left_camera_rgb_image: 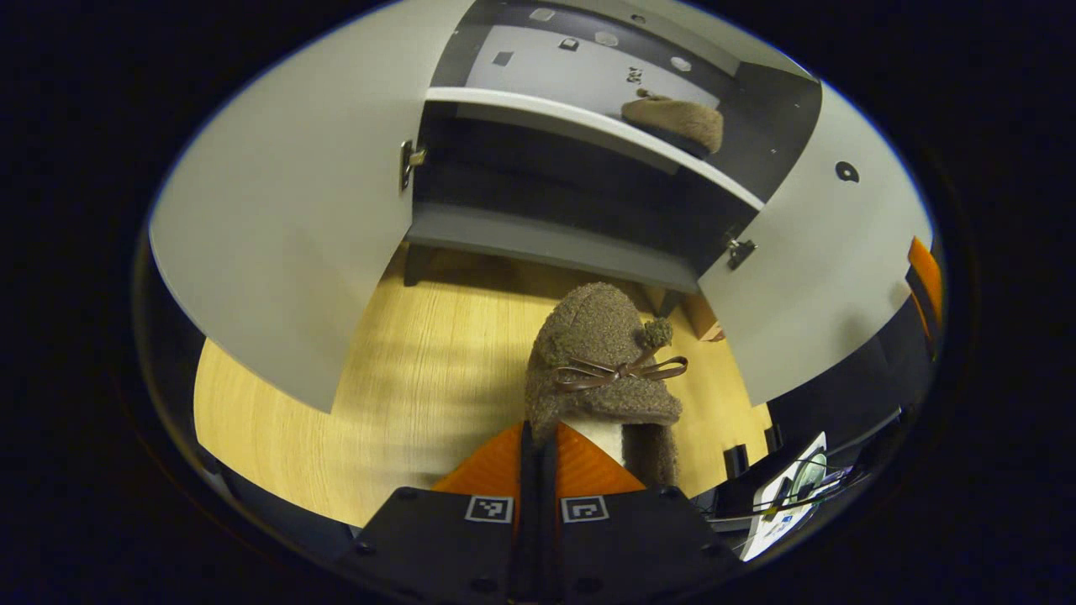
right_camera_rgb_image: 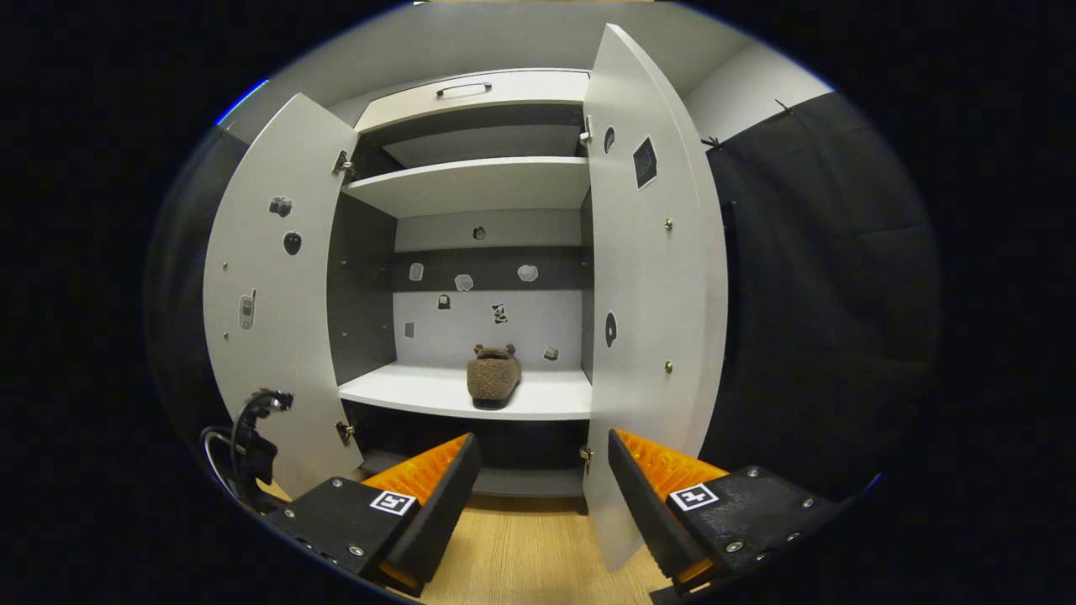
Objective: Grab one shoe with the right hand and put it into the shoe cabinet, grab the other shoe with the left hand and put it into the shoe cabinet; then close the right door with the right hand and the left door with the left hand.
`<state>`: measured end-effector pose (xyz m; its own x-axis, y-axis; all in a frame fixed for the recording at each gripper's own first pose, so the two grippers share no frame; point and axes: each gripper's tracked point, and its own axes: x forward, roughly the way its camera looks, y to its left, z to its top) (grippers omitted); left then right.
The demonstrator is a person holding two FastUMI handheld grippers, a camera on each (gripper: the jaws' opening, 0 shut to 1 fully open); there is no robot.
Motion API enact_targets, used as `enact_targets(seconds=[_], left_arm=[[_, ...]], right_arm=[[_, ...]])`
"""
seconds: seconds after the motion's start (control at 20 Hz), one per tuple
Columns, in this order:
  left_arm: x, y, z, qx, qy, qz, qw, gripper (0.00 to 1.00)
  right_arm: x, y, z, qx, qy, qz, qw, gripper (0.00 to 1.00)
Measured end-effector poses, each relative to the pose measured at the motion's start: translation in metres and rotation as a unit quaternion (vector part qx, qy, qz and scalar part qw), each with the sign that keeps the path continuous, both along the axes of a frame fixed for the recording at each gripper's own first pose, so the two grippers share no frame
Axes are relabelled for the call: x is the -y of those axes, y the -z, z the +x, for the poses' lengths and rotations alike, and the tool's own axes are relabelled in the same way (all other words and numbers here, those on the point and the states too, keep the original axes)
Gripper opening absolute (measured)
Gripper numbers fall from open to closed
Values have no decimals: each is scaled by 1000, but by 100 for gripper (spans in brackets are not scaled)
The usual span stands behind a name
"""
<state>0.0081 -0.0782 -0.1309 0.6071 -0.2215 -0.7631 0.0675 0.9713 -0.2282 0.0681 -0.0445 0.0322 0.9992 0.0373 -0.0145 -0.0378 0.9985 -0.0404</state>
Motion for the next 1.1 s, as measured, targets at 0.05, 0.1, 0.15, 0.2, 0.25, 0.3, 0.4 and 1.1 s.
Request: enact_targets(seconds=[0.05,0.1,0.15,0.2,0.25,0.3,0.4,1.1], left_arm=[[2,-16,5,10,5,1,1000,7],[3,-30,11,20,8,1,1000,7],[6,-45,18,31,8,1,999,7],[4,-57,26,42,9,4,999,7],[1,-71,36,55,10,10,998,7],[-2,-85,47,71,6,16,997,7],[-6,-112,71,97,-4,24,995,7],[6,-235,273,185,-57,35,980,6]], right_arm=[[2,1,-2,1,2,2,1000,94],[6,3,-4,1,5,3,1000,94],[9,3,-7,1,8,5,1000,94],[13,4,-9,2,10,7,1000,94],[17,6,-12,1,13,9,1000,94],[20,7,-14,0,15,10,1000,94],[27,8,-19,-1,21,10,1000,94],[91,22,-33,-15,77,22,997,94]])
